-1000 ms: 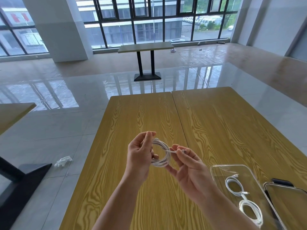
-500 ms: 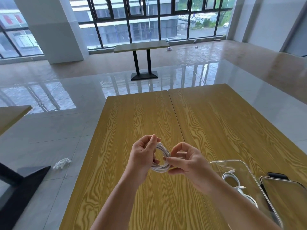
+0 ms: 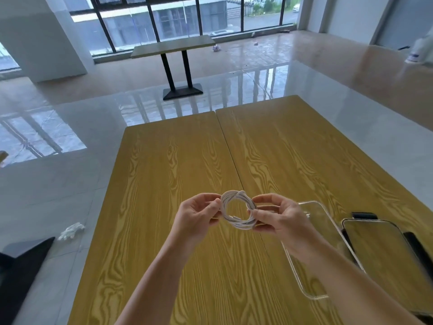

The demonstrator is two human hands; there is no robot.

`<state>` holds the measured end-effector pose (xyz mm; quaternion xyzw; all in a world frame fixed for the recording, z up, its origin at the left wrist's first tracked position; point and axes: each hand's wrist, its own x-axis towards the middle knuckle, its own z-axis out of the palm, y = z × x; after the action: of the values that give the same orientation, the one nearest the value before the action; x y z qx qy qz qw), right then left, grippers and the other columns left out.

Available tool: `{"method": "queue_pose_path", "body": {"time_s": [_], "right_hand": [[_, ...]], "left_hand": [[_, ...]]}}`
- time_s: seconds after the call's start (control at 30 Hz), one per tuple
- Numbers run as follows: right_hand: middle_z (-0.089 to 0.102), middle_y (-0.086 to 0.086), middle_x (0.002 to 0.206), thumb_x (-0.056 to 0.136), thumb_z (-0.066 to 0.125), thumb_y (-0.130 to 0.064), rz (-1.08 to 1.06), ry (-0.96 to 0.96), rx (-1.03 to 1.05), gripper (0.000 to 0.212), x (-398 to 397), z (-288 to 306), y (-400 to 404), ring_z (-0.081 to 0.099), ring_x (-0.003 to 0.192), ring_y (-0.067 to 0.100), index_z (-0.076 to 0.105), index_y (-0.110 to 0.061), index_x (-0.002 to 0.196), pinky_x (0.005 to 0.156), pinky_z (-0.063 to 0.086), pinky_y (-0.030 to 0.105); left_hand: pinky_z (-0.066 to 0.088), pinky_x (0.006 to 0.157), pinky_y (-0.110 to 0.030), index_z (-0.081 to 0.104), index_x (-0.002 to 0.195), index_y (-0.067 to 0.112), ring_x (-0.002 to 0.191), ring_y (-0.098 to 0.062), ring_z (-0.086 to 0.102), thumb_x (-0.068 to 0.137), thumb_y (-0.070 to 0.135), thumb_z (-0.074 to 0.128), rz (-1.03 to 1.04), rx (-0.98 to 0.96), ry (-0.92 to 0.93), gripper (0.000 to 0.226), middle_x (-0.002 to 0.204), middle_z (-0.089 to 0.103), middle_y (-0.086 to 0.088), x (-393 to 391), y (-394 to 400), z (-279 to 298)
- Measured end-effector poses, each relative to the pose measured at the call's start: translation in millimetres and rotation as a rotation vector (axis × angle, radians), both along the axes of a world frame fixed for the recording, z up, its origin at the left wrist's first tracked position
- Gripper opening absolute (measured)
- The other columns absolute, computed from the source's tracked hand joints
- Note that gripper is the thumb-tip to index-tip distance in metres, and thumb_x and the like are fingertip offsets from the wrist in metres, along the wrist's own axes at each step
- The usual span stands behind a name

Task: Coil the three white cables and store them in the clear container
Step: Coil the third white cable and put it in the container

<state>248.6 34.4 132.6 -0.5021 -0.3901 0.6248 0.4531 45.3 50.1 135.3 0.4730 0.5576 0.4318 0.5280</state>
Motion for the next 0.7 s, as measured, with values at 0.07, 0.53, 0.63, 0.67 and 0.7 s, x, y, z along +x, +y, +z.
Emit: {"method": "queue_pose_path", "body": {"time_s": [0.07,0.53,0.63,0.67,0.7], "right_hand": [[0.076,0.020,0.095,0.086,0.072,0.001,-0.028,-0.001,-0.017,0.022,16.1,-5.3,-2.0,0.074,0.081,0.027,0.067,-0.005,0.107,0.067,0.061,0.032],[0.075,0.021,0.099,0.086,0.070,0.002,-0.170,0.008,-0.163,0.024,119.9,-43.7,-17.0,0.075,0.088,0.033,0.064,-0.001,0.109,0.073,0.064,0.037],[0.076,0.017,0.099,0.086,0.071,0.001,-0.191,-0.013,-0.207,0.025,134.4,-57.1,-23.0,0.076,0.083,0.028,0.063,-0.001,0.109,0.068,0.062,0.032],[0.075,0.017,0.099,0.086,0.071,0.001,-0.202,-0.014,-0.223,0.025,137.8,-62.4,-25.3,0.076,0.082,0.027,0.063,-0.001,0.109,0.067,0.062,0.032],[0.074,0.018,0.100,0.086,0.071,0.001,-0.213,-0.019,-0.242,0.025,140.3,-67.7,-27.4,0.075,0.081,0.027,0.063,-0.001,0.109,0.067,0.062,0.032]], "left_hand": [[0.058,0.073,-0.030,0.075,0.093,0.019,0.076,-0.013,0.072,0.096,0.013,0.061,-0.054,-0.018,0.002,0.015,0.082,0.078,-0.002,14.7,3.7,-4.1],[0.056,0.064,-0.020,0.072,0.094,0.018,0.069,-0.008,0.067,0.096,0.010,0.062,-0.291,-0.113,0.096,0.012,0.076,0.076,0.003,125.2,27.1,-41.1],[0.055,0.064,-0.022,0.071,0.095,0.017,0.068,-0.010,0.065,0.095,0.010,0.062,-0.345,-0.140,0.162,0.011,0.079,0.073,0.000,144.6,30.0,-51.8],[0.055,0.064,-0.022,0.071,0.095,0.017,0.067,-0.008,0.065,0.095,0.009,0.062,-0.363,-0.147,0.192,0.012,0.080,0.072,-0.002,150.4,31.7,-56.8],[0.056,0.065,-0.022,0.070,0.095,0.017,0.065,-0.006,0.065,0.096,0.010,0.061,-0.385,-0.148,0.229,0.013,0.081,0.072,-0.002,155.0,33.3,-61.7]]}}
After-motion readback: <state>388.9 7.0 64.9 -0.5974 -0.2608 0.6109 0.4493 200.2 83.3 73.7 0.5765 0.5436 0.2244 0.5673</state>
